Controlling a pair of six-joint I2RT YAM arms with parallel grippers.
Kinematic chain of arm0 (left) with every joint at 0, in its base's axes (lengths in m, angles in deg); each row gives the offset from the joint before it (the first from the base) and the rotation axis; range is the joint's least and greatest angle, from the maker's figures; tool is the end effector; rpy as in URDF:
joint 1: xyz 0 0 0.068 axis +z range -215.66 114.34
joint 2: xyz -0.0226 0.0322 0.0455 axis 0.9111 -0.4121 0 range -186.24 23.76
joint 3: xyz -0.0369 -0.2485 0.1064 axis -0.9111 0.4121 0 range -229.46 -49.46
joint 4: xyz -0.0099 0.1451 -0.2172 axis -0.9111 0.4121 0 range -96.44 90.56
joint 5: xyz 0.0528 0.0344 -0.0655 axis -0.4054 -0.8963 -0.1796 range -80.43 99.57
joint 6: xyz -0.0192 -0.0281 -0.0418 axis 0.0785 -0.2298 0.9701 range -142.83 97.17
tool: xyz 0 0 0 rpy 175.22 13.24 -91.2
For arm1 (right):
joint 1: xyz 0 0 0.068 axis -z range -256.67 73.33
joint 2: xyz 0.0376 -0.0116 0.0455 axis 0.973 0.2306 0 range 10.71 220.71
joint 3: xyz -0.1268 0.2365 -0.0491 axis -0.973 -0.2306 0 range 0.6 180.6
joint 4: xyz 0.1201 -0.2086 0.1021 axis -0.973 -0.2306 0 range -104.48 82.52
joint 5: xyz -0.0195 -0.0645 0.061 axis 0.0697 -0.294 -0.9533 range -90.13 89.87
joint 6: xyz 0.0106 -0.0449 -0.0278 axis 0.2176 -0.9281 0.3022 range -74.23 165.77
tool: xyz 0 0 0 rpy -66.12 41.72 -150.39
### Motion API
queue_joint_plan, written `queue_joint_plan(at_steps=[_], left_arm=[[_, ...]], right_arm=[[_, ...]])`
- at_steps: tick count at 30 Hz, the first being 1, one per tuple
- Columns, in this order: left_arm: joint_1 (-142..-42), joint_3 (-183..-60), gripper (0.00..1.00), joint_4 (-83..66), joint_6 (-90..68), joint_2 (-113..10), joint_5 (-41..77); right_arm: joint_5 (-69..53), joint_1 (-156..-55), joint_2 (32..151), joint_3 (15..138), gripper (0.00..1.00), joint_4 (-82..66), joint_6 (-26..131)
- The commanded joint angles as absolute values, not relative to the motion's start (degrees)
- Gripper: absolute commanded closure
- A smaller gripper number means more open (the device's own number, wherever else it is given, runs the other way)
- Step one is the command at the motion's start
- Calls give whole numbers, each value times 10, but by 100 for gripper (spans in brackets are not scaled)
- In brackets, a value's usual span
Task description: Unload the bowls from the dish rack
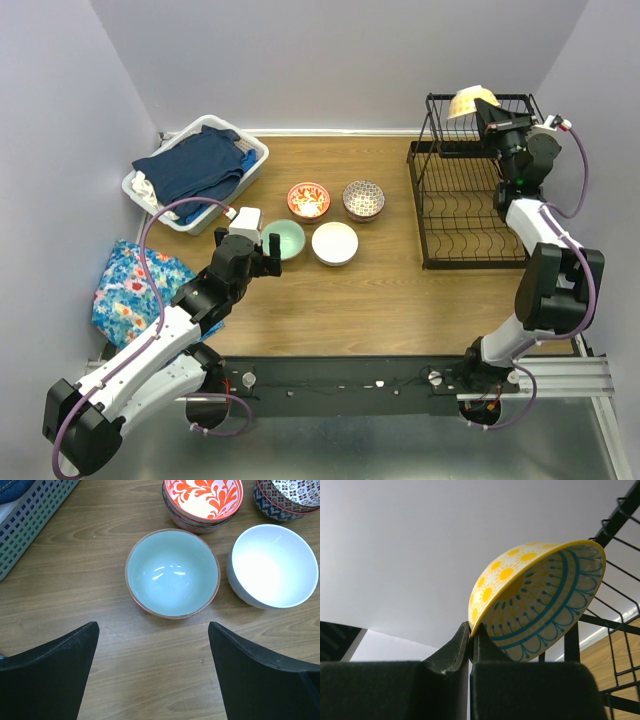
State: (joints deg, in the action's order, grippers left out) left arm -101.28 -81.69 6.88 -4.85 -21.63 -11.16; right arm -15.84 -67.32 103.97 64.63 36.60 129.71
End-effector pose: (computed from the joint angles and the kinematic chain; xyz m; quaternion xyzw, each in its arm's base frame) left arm 0.1559 -0.0963 0.2563 0.0347 0.8410 -0.0969 0.5312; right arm 0.3791 -0.0526 0.3376 0.3649 0.4935 0.5421 0.5740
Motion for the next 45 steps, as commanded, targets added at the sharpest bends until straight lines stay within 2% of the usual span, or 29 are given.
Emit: queue_joint_plan(at_steps=[1,8,14,22,30,36,45], left_arm=[[-1010,-827,1,58,-54,-217,-112],[-1010,-826,1,58,-54,-221,-113],[-1010,-821,1,52,-53,-224,-113],[-1010,-813,1,45,-55,-220,-117],[-1010,-807,1,48,-57,-211,-133],[-1010,-810,1,69,-47,-206,-142],[-1010,-853,1,148,-2,-194,-144]], right_arm=[[-210,-674,988,677,99,392,1272],[-290,-674,904,637,99,323,1219],[-358,-674,819,601,99,203,1122],[-398,-696,712,590,99,-43,884],[-431,-766,704,619,99,-241,693],[-406,-841,718,641,99,-370,553],[-340,-938,749,637,99,-426,474]])
